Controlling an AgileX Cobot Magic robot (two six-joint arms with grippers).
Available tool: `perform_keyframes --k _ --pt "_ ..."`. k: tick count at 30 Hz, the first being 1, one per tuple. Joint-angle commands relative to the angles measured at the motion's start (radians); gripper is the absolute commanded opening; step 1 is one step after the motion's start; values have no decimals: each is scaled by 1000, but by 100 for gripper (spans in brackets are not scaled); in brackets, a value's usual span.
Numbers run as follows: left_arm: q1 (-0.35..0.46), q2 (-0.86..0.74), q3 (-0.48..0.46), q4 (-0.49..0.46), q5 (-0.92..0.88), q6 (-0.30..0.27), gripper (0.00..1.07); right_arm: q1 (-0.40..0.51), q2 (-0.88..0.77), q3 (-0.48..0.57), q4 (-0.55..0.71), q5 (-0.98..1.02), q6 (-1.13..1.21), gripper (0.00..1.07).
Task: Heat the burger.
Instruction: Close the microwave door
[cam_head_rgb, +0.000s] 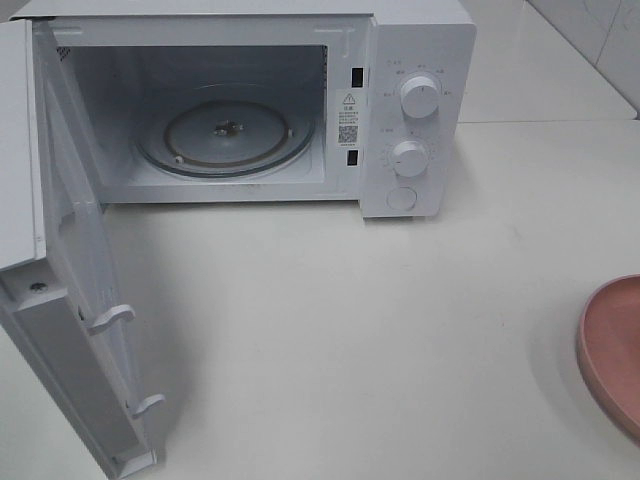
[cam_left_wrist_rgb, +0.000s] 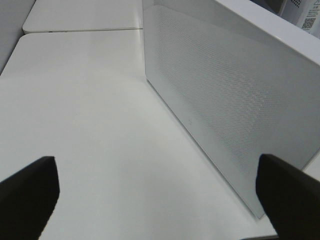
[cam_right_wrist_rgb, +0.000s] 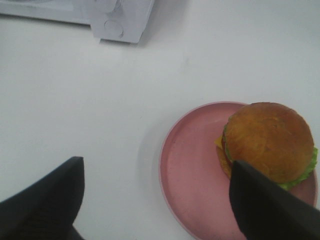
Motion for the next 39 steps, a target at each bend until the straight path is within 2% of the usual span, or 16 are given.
perform_keyframes --k 1,3,9,12,14,39 --pt "2 -8 3 -5 3 2 100 -48 -56 3 12 -2 -47 76" --pt "2 -8 3 -5 3 2 100 -120 -144 3 26 -2 -65 76" --pt "2 -8 3 -5 3 2 100 -196 -247 7 33 4 -65 76" --pt "2 -8 3 -5 3 2 100 -206 -265 16 37 -2 -65 76" --pt "2 -8 3 -5 3 2 100 -239 -289 59 79 13 -70 76" --pt "2 -7 3 -5 3 2 100 -240 -289 55 82 11 -70 76"
